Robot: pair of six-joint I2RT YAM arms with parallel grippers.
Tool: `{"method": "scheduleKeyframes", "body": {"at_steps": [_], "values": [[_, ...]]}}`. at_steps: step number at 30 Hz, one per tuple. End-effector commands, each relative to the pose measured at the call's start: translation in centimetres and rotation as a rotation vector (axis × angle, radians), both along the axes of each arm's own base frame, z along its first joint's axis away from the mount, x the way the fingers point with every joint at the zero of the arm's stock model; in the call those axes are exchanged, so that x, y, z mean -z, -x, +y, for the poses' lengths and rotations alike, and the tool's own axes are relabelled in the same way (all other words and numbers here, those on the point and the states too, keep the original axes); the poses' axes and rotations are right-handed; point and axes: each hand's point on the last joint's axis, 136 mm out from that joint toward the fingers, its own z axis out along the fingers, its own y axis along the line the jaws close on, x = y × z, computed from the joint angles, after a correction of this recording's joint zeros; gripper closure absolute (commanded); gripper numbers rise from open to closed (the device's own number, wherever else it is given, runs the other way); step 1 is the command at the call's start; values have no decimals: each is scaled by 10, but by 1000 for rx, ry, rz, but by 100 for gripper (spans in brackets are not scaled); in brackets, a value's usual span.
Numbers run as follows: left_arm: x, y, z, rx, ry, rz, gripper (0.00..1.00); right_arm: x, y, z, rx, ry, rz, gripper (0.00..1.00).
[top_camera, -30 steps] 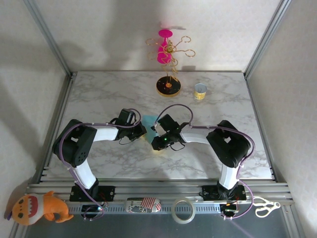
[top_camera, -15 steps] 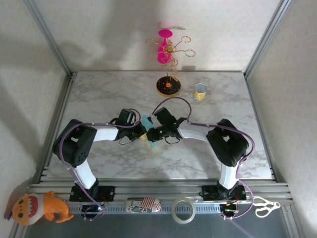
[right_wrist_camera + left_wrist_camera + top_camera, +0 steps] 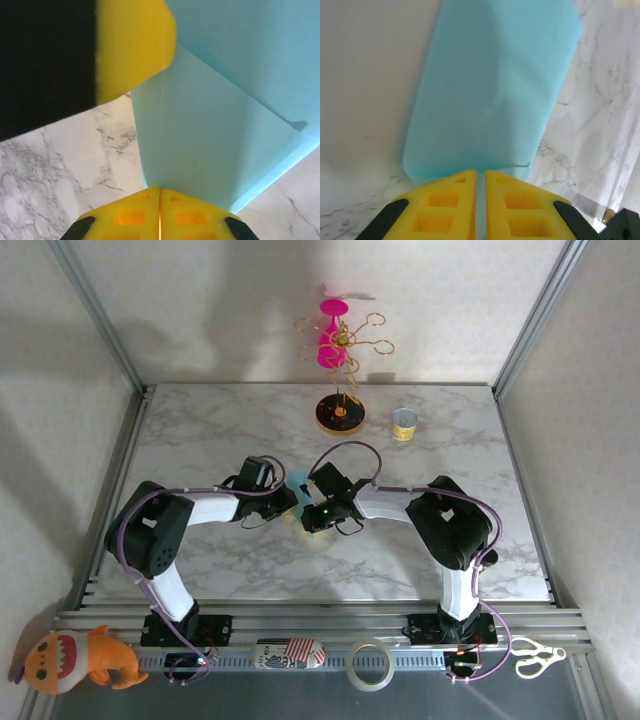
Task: Fold a paper plane with a square sheet of paper (pick it up from the middle)
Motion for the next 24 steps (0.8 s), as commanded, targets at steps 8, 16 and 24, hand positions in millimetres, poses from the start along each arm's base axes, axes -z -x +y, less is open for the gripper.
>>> {"method": "scheduleKeyframes", "body": {"at_steps": [8,16,24], "values": [[-9,21,-11,124,-5,-59,93,32,14,-23,-9,142,71,91],[10,18,-11,135,-63,-21,93,36,15,-27,-18,169,74,91],[29,9,19,84,-209,21,93,53,26,-50,-88,265,62,91]]}}
